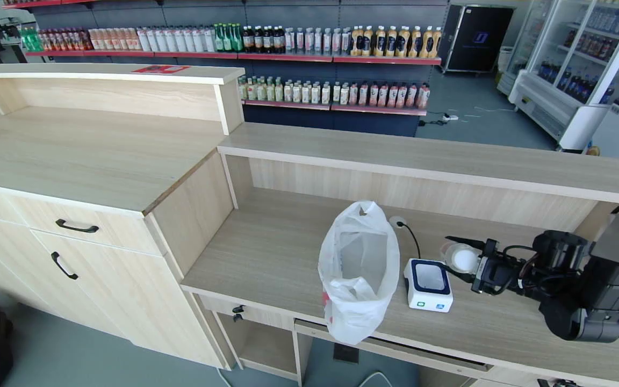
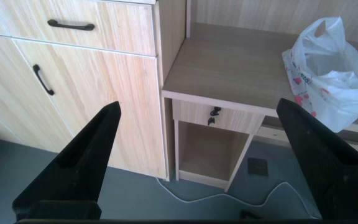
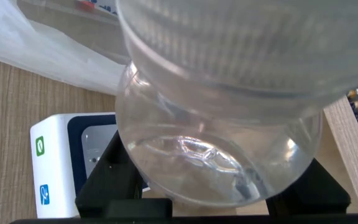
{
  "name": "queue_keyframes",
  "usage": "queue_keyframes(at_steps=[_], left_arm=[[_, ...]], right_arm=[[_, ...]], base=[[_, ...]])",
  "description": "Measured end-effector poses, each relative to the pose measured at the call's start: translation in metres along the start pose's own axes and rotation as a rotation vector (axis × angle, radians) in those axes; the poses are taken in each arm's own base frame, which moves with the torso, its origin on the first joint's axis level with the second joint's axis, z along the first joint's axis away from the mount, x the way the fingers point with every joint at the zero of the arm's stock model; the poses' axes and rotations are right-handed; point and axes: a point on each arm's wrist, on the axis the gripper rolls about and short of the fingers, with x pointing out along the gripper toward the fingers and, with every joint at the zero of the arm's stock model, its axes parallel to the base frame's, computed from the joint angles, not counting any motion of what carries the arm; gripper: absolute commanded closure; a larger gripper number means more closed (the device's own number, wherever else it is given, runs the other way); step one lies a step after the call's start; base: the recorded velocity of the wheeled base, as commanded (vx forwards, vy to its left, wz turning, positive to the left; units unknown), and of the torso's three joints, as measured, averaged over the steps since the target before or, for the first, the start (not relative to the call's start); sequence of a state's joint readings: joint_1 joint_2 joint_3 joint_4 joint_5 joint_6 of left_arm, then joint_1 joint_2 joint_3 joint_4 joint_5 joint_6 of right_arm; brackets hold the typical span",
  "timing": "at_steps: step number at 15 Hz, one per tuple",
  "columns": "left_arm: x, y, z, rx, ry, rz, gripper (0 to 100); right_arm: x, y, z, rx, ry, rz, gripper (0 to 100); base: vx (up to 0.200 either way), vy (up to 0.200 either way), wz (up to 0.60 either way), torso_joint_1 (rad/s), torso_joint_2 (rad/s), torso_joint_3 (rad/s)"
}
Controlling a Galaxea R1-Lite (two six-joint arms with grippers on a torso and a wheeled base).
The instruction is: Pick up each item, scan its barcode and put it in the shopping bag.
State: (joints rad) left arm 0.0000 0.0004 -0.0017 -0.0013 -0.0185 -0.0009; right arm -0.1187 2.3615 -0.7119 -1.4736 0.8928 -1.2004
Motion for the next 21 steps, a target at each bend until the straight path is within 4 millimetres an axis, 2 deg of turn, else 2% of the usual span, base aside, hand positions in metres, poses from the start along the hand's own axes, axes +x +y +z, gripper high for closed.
queue_keyframes(at_steps=[4, 9, 21], left_arm=[[0.0, 0.0, 0.0, 0.0, 0.0, 0.0, 0], [0.0, 0.0, 0.0, 0.0, 0.0, 0.0, 0], [0.0, 0.0, 0.0, 0.0, 0.0, 0.0, 0]], right_arm=[[0.015, 0.006, 0.003, -0.001, -0.042, 0.0, 100], [0.019, 0.012, 0.0, 0.007, -0.046, 0.01, 100], [0.027, 0.011, -0.005, -0.009, -0.056, 0.0, 100]], base=[[0.0, 0.0, 0.0, 0.0, 0.0, 0.0], [0.0, 0.0, 0.0, 0.0, 0.0, 0.0], [0.0, 0.0, 0.0, 0.0, 0.0, 0.0]])
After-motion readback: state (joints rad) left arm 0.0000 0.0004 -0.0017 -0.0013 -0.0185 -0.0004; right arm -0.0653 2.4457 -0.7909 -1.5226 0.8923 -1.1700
